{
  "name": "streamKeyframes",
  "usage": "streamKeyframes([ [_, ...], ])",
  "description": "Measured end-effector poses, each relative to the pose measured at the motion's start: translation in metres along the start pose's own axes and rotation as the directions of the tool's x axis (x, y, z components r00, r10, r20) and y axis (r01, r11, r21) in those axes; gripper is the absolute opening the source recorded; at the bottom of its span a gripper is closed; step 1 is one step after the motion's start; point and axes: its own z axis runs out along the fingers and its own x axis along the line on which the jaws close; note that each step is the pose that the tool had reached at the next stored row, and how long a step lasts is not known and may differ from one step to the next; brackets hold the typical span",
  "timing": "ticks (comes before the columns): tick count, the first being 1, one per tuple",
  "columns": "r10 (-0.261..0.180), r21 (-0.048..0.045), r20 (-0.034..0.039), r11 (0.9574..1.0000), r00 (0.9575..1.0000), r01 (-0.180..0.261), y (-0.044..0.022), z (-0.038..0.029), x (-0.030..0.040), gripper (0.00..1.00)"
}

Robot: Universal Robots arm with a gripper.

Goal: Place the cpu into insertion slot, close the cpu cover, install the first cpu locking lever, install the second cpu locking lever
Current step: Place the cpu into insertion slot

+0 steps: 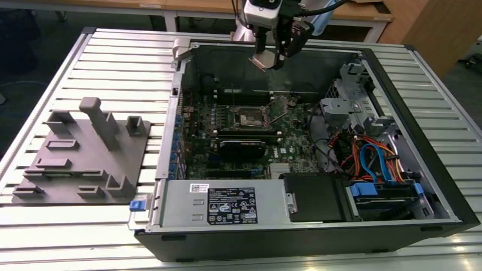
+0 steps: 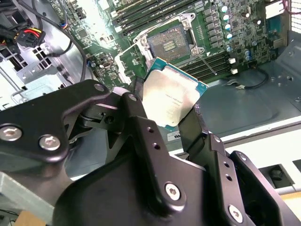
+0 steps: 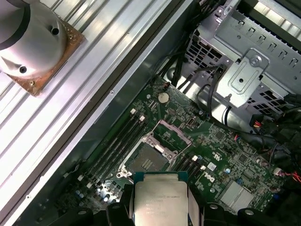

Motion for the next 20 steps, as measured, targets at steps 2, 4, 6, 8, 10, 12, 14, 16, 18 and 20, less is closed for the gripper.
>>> streamKeyframes([
  [2,0.0,0.0,0.0,1.0,1.0,0.0,0.0,0.0,0.0,0.54],
  [4,0.0,-0.0001,0.0,1.0,1.0,0.0,0.0,0.0,0.0,0.54],
  [6,0.0,0.0,0.0,1.0,1.0,0.0,0.0,0.0,0.0,0.54],
  [8,0.0,0.0,0.0001,1.0,1.0,0.0,0.0,0.0,0.0,0.54],
  [10,0.0,0.0,0.0001,1.0,1.0,0.0,0.0,0.0,0.0,0.54],
  [12,0.002,-0.0001,0.0002,1.0,1.0,-0.002,0.0,0.0,0.0,0.54],
  [14,0.016,-0.0004,0.0013,0.9999,0.9999,-0.016,0.0,0.0,0.0,0.54],
  [16,0.047,-0.0009,0.0042,0.9989,0.9989,-0.047,0.0,0.0001,0.0,0.54],
  [18,0.085,-0.0019,0.0074,0.9964,0.9964,-0.085,0.0,0.0002,0.0,0.54],
  [20,0.099,-0.0022,0.0087,0.9951,0.9951,-0.099,0.0,0.0002,0.0,0.54],
])
